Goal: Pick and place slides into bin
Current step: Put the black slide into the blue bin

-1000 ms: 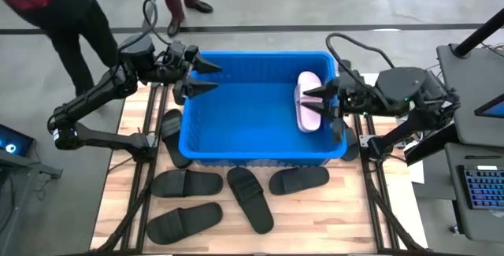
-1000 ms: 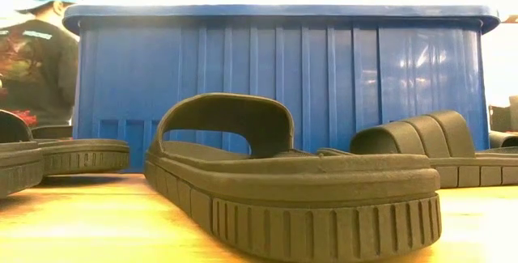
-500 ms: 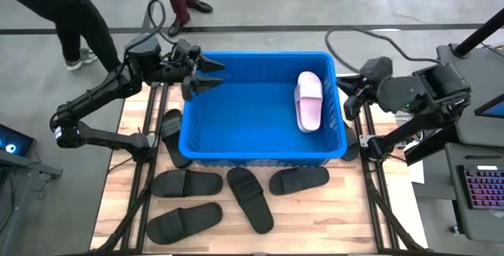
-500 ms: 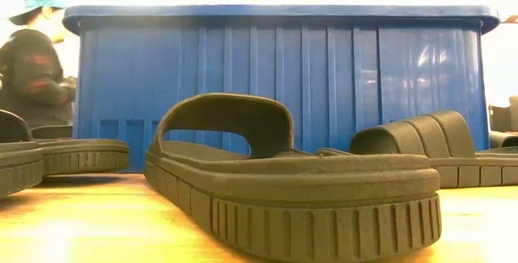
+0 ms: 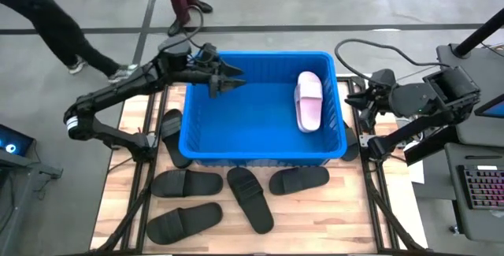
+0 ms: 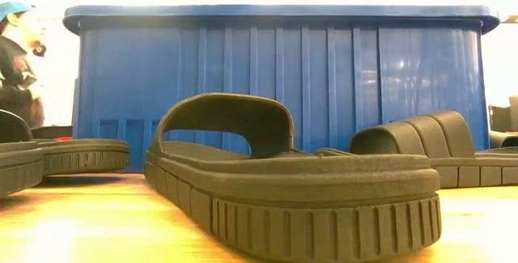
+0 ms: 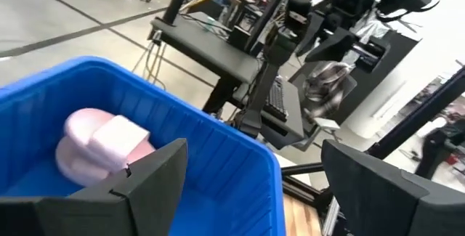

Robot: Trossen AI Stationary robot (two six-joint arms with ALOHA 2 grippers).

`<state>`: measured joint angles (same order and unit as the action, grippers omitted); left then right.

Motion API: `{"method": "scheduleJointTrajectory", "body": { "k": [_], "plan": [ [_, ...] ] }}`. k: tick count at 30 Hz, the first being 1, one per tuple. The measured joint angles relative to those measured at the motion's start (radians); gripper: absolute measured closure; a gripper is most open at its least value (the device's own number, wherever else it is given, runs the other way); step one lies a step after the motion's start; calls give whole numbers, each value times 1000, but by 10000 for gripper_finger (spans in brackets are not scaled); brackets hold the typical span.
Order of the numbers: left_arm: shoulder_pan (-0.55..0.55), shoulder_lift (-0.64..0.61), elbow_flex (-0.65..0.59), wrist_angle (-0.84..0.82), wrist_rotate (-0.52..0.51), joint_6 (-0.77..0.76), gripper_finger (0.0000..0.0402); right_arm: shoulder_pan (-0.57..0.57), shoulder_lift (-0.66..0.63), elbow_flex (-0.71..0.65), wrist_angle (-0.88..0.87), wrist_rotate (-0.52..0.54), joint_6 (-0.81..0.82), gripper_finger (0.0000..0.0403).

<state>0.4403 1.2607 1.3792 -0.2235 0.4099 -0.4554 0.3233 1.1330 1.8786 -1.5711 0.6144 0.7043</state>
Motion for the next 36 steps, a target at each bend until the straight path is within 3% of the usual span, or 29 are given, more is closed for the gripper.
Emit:
{"method": "scheduleJointTrajectory", "body": {
  "k": [8,27,36],
  "plan": [
    [-25,46,-1,92,3,-4,100,0,-138,-141,0,-43,182,340],
    [-25,48,-1,87,3,77,100,-1,-449,-652,-1,-59,734,340],
    [-25,55,-1,87,3,79,100,-1,-553,-727,0,15,662,340]
  ]
}}
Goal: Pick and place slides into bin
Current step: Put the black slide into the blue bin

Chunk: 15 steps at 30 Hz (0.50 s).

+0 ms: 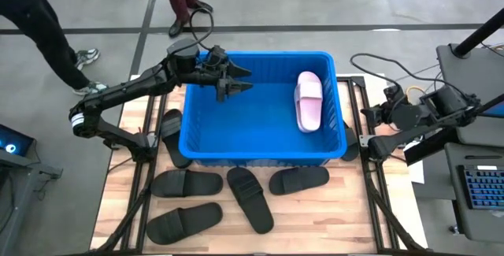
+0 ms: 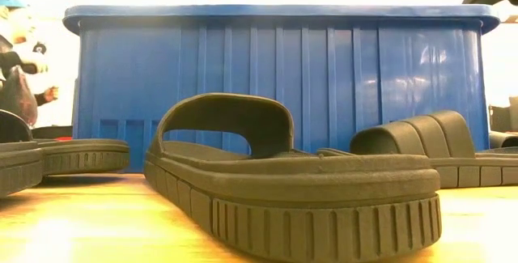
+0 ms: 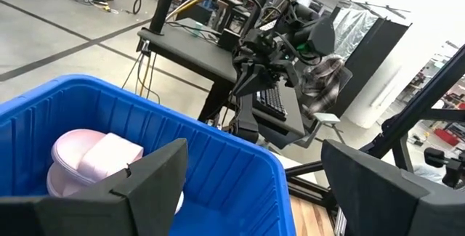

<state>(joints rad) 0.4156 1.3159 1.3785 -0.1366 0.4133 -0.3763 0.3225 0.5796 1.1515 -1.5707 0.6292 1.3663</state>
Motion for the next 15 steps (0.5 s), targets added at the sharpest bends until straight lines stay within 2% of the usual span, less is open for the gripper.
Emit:
{"method": "scheduleJointTrajectory", "body": {
  "k": [7,13,15],
  "plan": [
    [0,0,0,0,0,-3,100,0,-81,29,-1,1,-132,340],
    [0,0,0,0,0,-3,100,0,-79,58,10,-5,-306,339],
    [0,0,0,0,0,-3,100,0,-64,60,12,-38,-367,339]
  ]
}}
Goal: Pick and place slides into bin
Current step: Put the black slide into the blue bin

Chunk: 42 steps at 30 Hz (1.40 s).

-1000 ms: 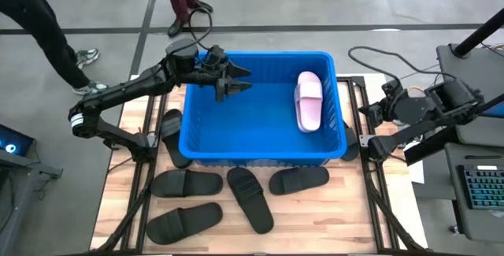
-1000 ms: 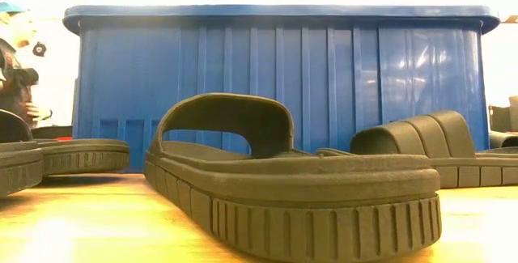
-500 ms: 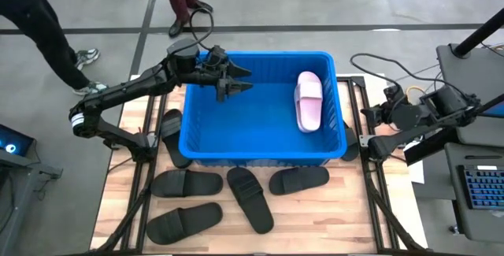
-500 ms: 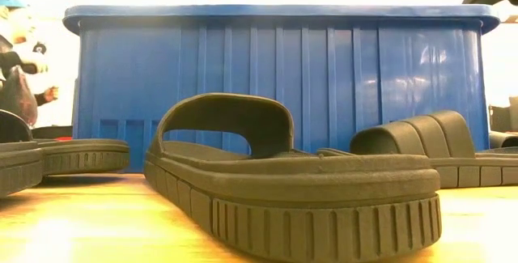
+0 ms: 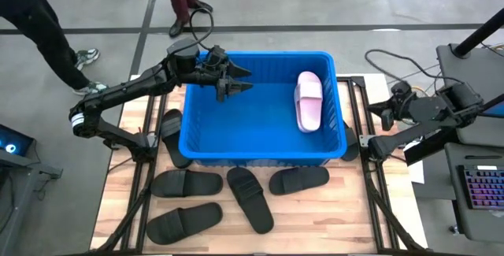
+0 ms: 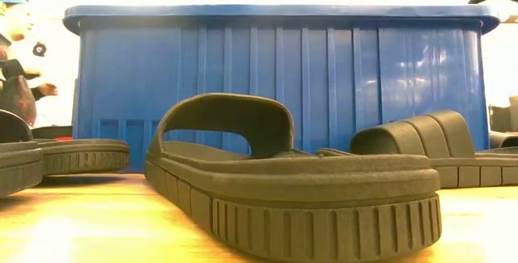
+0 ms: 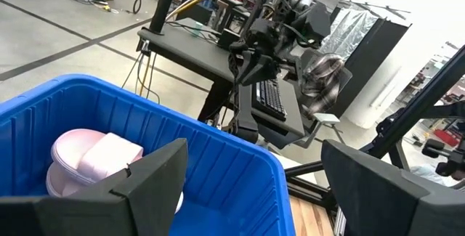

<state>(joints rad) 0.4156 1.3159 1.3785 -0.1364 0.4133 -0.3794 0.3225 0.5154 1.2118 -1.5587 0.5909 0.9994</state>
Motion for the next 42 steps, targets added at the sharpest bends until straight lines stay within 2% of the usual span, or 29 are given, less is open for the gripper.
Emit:
{"method": "scheduleJointTrajectory", "body": {
  "k": [8,10,14,19,23,26,29,34,38,42],
  "plan": [
    [0,0,0,0,0,1,100,0,78,-3,-12,-317,-395,339],
    [0,0,0,0,0,1,100,0,101,-3,-12,-354,-458,339],
    [0,0,0,-2,0,0,100,0,152,-3,-12,-356,-547,320],
    [0,0,0,-3,0,0,100,0,206,-8,-12,-355,-666,262],
    [0,0,0,-3,0,0,100,0,225,-30,-12,-353,-674,210],
    [0,0,0,-3,0,1,100,0,227,-48,-13,-306,-618,190],
    [0,0,0,-3,0,1,100,0,225,-52,-12,-276,-625,189],
    [0,0,0,-3,0,4,100,-24,226,-35,-6,-294,-654,203],
    [0,0,0,-3,0,42,100,-65,226,-14,16,-368,-656,215],
    [0,0,0,-3,0,46,100,-105,250,28,125,-475,-697,224]
  ]
}}
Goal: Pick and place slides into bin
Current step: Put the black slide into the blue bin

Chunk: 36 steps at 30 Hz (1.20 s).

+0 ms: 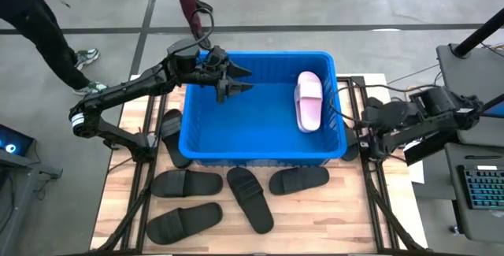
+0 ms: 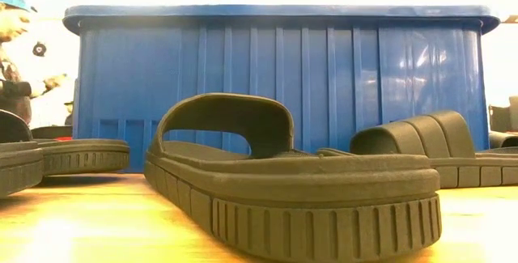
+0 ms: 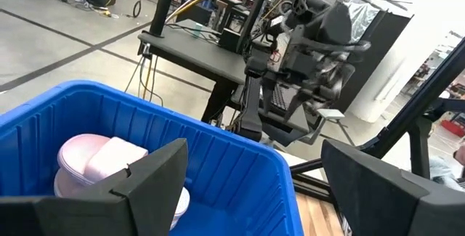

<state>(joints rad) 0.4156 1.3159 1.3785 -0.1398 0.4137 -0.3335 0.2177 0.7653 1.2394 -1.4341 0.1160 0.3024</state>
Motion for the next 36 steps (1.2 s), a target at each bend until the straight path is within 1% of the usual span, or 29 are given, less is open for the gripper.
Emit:
{"method": "scheduleJointTrajectory", "body": {
  "k": [5,10,14,17,23,25,31,34,36],
  "plan": [
    [1,0,0,0,0,1,100,-80,59,62,-27,-55,-64,225],
    [1,0,0,0,0,1,100,-227,110,86,-75,-225,-120,229],
    [1,0,0,0,0,1,100,-362,150,109,-73,-358,-247,235],
    [1,0,0,0,0,1,100,-470,179,133,-73,-397,-360,242],
    [1,0,0,-3,0,1,100,-680,198,138,-137,-543,-538,255],
    [1,0,0,-4,0,1,100,-745,189,130,-135,-561,-572,259],
    [1,0,0,-6,0,1,100,-903,159,77,-138,-561,-640,263],
    [2,0,0,-6,0,1,100,-957,151,39,-137,-559,-642,261],
    [2,0,0,-6,0,1,100,-974,147,12,-137,-539,-623,259]
  ]
}}
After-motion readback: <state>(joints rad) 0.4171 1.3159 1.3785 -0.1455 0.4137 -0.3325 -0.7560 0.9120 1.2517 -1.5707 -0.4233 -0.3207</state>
